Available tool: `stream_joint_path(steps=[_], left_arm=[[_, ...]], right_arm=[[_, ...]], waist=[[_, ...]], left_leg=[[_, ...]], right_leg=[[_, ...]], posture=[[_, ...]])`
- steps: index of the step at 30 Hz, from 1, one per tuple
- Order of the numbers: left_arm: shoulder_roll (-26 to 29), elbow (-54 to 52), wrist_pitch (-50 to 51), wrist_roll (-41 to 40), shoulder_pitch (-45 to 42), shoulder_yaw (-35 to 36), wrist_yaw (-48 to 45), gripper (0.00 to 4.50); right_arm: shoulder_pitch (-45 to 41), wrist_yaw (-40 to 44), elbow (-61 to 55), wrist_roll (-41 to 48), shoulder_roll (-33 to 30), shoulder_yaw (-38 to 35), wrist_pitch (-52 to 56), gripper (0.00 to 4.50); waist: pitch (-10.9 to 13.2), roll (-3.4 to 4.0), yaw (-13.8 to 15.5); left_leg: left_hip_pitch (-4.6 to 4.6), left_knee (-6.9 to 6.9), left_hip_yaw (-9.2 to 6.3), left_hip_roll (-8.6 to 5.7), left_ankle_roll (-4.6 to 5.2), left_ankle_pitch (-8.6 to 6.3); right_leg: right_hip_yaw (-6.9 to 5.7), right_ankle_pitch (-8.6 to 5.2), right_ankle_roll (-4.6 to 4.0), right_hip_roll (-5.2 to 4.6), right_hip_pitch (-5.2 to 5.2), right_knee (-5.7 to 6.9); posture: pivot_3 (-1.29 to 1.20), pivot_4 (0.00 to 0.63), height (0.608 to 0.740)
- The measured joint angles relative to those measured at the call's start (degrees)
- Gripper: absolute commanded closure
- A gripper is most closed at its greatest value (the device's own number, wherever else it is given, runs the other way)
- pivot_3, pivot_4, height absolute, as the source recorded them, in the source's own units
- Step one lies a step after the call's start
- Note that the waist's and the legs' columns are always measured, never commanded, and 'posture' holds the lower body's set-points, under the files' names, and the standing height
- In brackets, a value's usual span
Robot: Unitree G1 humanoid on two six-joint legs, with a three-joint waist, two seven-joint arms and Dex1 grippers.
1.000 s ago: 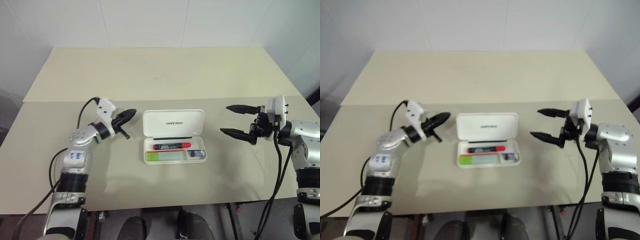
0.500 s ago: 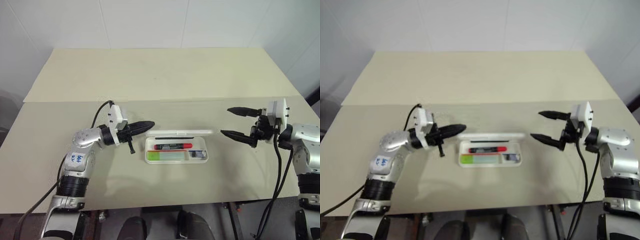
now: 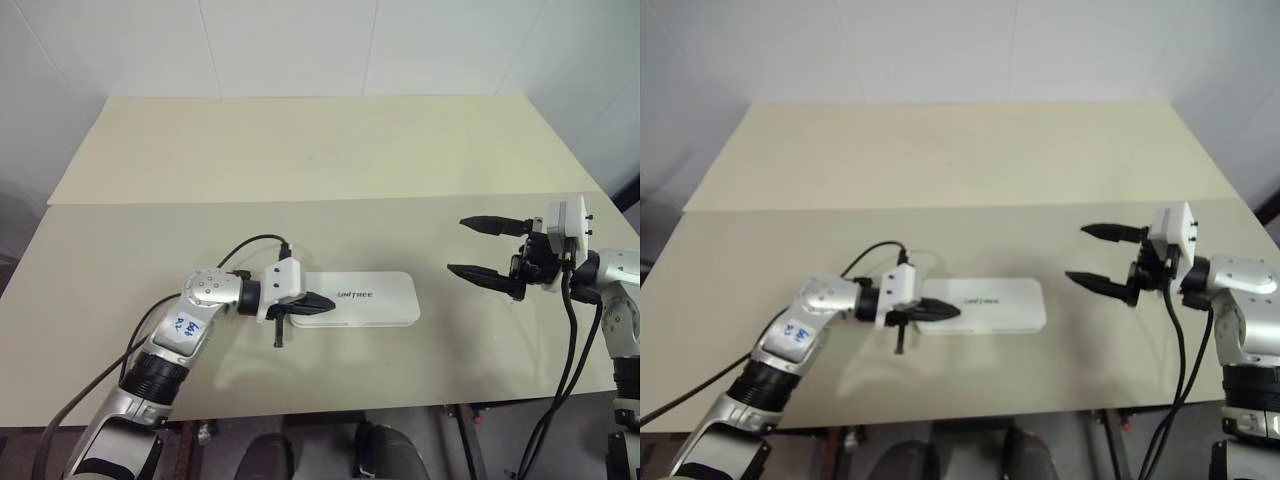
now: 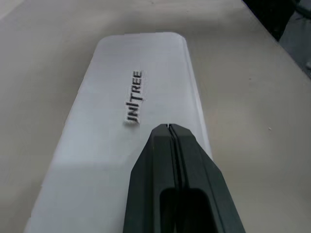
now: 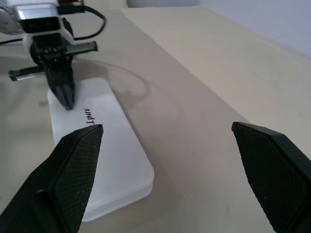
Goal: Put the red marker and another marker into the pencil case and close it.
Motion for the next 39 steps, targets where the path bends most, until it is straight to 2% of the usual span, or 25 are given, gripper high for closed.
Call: stream_joint_path(steps=[6,12,16,23,26,33,37,39], left_arm=[[-1.3,-2.8,5.4,1.8,-1.0,-2.9,2.5,4.46],[-0.8,-6.7,10.6,0.9,-0.1,-3.3,2.8,4.46],[-0.9,-6.8,9.6,-3.5,3.9,4.1,4.7,4.46],[5.4,-6.4,3.5,-9.9,7.9,18.9,3.3,4.46],[8.2,-6.6,3.6,-13.2,11.6,24.4,2.2,3.83],[8.4,-14.1,3.3,-18.8,19.1,28.9,2.2,1.39],[8.4,-16.9,3.1,-19.6,20.5,29.8,4.1,0.01],[8.4,-17.5,3.1,-19.8,20.8,30.0,4.8,0.01]], right_arm=[[0.7,-3.5,-9.7,3.0,0.0,-0.3,2.9,0.0],[2.8,-4.9,-11.4,3.9,0.2,-0.5,4.0,0.0],[2.9,-4.7,-8.8,3.7,0.9,-0.6,2.9,0.0],[0.0,-2.3,1.4,1.7,1.7,-0.1,-1.7,0.0],[-0.8,-0.8,6.4,0.3,1.9,0.0,-4.7,0.0],[-2.2,2.1,13.7,-1.9,3.1,0.7,-10.7,0.0],[-2.2,3.9,15.8,-2.2,3.1,0.8,-12.9,0.0],[-2.2,4.6,16.6,-2.3,3.1,0.8,-13.9,0.0]], waist=[[-0.1,-0.07,0.0],[-0.2,-0.14,-0.1],[-0.1,-0.14,-0.3],[-0.1,-0.13,-0.4],[-0.1,-0.08,-0.2],[-0.1,-0.07,-0.3],[-0.1,-0.04,-0.3],[-0.1,-0.03,-0.4]], left_leg=[[0.03,0.03,-0.06,0.01,0.0,0.0],[0.02,0.03,-0.05,0.01,0.0,0.0],[0.0,0.02,-0.07,0.04,0.0,0.0],[0.02,0.02,-0.04,0.05,0.0,0.0],[-0.01,-0.06,-0.06,0.04,0.0,0.0],[-0.01,-0.14,-0.05,0.0,0.01,-0.01],[0.01,-0.15,-0.03,0.02,0.0,0.0],[0.06,-0.14,-0.02,0.03,0.0,0.0]], right_leg=[[0.02,0.0,0.0,0.0,0.01,0.04],[0.03,0.0,-0.01,0.0,0.0,0.03],[0.02,0.0,-0.01,0.02,-0.03,0.03],[0.03,0.0,-0.02,0.0,-0.04,0.04],[0.0,0.0,-0.02,-0.01,-0.08,0.04],[0.01,0.0,-0.01,-0.03,-0.08,-0.03],[0.02,0.0,-0.02,0.0,-0.07,-0.05],[0.05,0.0,-0.02,0.0,-0.05,-0.02]], posture=[[0.0,0.15,0.74],[0.0,0.15,0.74],[0.0,0.15,0.74],[0.0,0.15,0.74],[0.0,0.15,0.74],[0.0,0.15,0.74],[0.0,0.15,0.74],[0.0,0.15,0.74]])
